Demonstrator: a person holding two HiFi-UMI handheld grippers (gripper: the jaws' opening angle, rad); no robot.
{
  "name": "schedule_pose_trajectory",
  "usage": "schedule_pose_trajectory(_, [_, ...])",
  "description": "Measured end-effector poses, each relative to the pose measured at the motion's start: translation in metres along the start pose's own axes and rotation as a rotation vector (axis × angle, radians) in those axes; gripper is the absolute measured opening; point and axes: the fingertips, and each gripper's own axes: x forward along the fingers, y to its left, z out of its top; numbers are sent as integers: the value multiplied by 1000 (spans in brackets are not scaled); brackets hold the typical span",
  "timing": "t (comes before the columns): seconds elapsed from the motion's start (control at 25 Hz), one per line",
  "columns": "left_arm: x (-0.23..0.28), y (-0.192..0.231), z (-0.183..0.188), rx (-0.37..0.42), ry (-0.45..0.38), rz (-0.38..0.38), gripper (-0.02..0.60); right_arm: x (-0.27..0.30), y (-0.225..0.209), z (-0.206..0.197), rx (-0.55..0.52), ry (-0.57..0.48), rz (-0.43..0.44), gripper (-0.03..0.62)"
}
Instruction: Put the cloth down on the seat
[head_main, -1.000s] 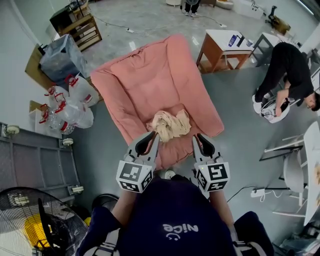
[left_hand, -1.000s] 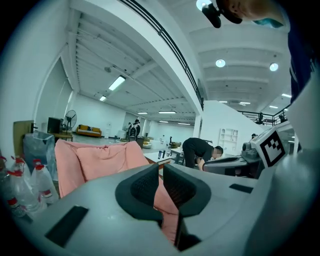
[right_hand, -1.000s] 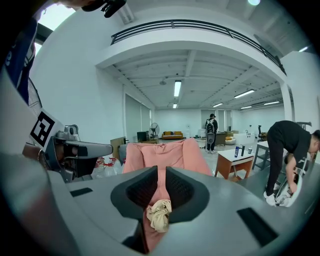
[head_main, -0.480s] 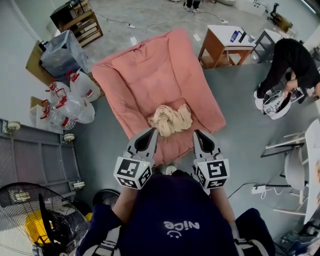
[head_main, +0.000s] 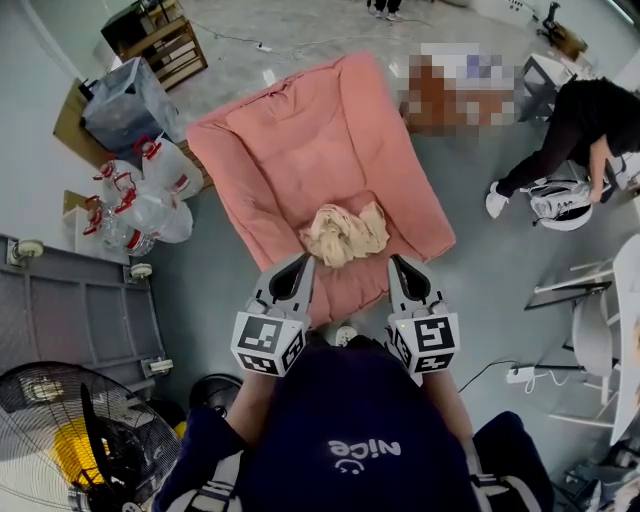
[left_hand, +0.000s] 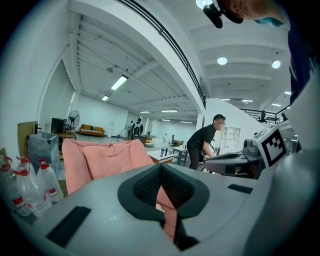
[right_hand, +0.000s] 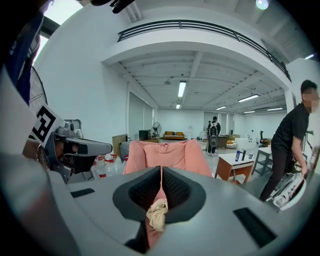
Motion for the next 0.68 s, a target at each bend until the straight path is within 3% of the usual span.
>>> schedule_pose_trajectory(0.28, [0,-2,-2,52,16,-2,20,1,2,-3,4,4,0,52])
schedule_pose_trajectory(0.68, [2,5,-4,57,18,11,20,6,1,-4,7,3,-6,52])
